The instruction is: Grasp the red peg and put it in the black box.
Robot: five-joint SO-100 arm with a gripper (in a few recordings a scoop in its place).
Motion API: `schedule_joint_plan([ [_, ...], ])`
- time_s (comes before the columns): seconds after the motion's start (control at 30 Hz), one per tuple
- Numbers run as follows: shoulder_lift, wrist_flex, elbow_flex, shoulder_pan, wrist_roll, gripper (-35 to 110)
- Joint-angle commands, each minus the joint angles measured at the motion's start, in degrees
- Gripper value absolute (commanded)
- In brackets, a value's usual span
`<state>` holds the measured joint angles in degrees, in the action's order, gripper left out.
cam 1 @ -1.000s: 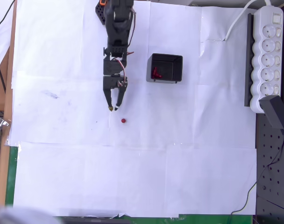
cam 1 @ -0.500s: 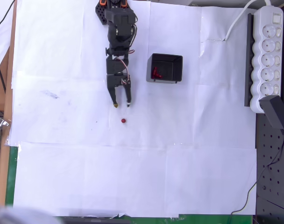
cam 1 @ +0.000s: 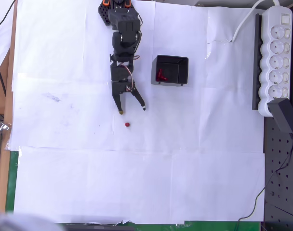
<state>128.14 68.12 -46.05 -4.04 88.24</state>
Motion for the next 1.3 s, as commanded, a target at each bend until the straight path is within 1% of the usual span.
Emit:
schedule_joint_plan([
  [0.0,1.14,1.85,-4.39,-0.35,-0.26,36],
  [0.33,7.29,1.49,-11.43,0.88,0.09,36],
  [0.57,7.82,0.7,-12.66,0.53,1.14,36],
  [0.87,7.47,-5.01,-16.52,0.26,2.55,36],
  [1.27,10.46,-7.47,-22.32,0.26,3.69,36],
])
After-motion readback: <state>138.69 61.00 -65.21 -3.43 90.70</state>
